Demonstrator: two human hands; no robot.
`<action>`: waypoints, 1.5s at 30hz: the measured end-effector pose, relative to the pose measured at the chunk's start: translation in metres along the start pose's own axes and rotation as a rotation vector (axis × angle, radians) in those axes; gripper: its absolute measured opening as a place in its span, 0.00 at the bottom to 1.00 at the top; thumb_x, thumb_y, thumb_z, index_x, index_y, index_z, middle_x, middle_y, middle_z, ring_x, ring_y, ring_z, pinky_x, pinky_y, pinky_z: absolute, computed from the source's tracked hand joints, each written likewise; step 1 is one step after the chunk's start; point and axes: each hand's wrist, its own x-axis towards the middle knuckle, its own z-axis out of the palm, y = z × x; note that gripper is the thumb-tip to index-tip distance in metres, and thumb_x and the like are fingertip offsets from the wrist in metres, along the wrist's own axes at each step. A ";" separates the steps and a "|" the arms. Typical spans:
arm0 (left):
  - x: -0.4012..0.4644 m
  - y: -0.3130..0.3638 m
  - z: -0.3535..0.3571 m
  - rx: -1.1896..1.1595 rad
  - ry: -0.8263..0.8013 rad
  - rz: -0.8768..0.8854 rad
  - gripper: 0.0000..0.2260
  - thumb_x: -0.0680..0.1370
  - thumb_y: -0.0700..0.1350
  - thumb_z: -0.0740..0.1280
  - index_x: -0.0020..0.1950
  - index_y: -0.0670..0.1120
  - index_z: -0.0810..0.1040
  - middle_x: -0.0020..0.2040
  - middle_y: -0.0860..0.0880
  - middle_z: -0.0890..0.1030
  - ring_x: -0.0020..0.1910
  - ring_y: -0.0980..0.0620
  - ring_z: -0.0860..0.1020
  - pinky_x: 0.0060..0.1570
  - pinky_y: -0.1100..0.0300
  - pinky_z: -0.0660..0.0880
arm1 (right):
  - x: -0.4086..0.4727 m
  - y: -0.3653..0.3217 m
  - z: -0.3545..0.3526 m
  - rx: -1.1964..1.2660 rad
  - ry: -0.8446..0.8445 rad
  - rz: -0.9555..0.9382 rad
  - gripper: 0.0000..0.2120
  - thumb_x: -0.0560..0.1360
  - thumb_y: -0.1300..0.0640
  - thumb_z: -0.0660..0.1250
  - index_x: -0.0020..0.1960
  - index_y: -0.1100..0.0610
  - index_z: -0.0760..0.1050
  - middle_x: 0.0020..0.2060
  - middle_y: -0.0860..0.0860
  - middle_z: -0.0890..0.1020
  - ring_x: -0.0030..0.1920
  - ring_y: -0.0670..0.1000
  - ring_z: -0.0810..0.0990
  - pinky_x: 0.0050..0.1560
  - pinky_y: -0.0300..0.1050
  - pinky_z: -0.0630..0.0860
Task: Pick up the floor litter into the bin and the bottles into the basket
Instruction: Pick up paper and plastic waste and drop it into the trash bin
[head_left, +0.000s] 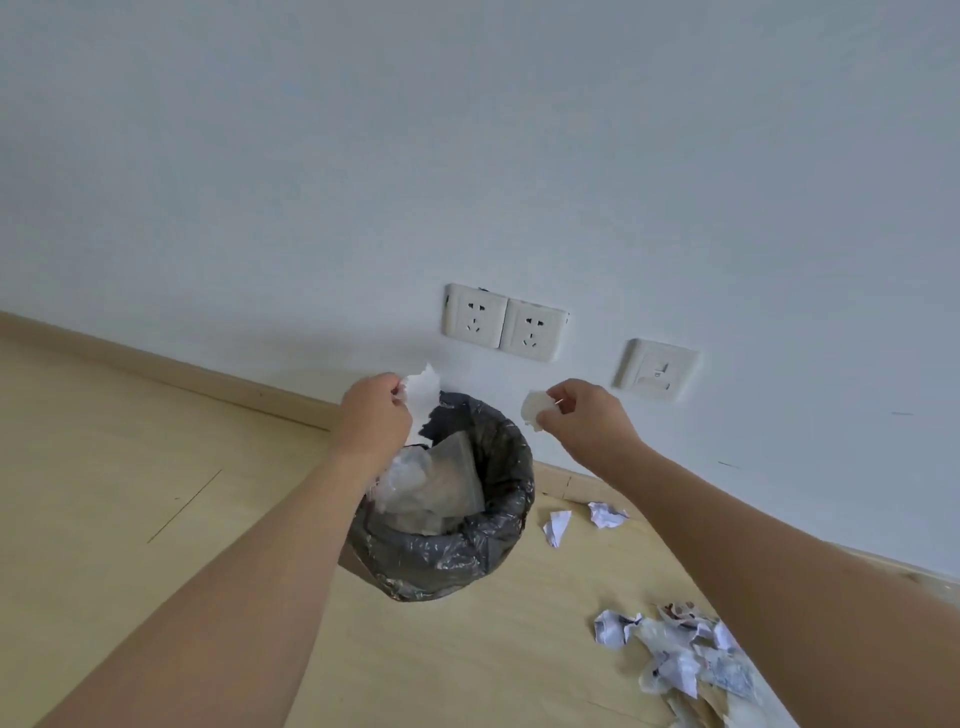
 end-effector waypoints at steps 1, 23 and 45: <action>0.001 -0.018 -0.004 0.010 -0.002 -0.017 0.14 0.77 0.34 0.56 0.33 0.44 0.61 0.32 0.47 0.64 0.33 0.48 0.61 0.31 0.56 0.55 | 0.002 -0.007 0.015 -0.037 -0.028 -0.012 0.10 0.74 0.57 0.64 0.55 0.52 0.75 0.41 0.46 0.78 0.35 0.45 0.76 0.31 0.38 0.69; -0.057 0.046 0.081 0.240 -0.223 0.538 0.09 0.76 0.37 0.59 0.52 0.43 0.76 0.49 0.48 0.76 0.47 0.47 0.74 0.45 0.52 0.74 | -0.023 0.149 -0.008 -0.439 -0.077 0.185 0.19 0.77 0.56 0.60 0.67 0.52 0.71 0.62 0.51 0.75 0.61 0.53 0.74 0.62 0.47 0.71; -0.149 -0.040 0.345 0.515 -0.560 0.607 0.07 0.73 0.48 0.56 0.43 0.51 0.73 0.36 0.52 0.69 0.25 0.51 0.68 0.22 0.60 0.60 | 0.069 0.330 0.083 -0.501 -0.182 0.093 0.21 0.78 0.52 0.60 0.71 0.50 0.65 0.66 0.52 0.69 0.63 0.58 0.71 0.59 0.50 0.70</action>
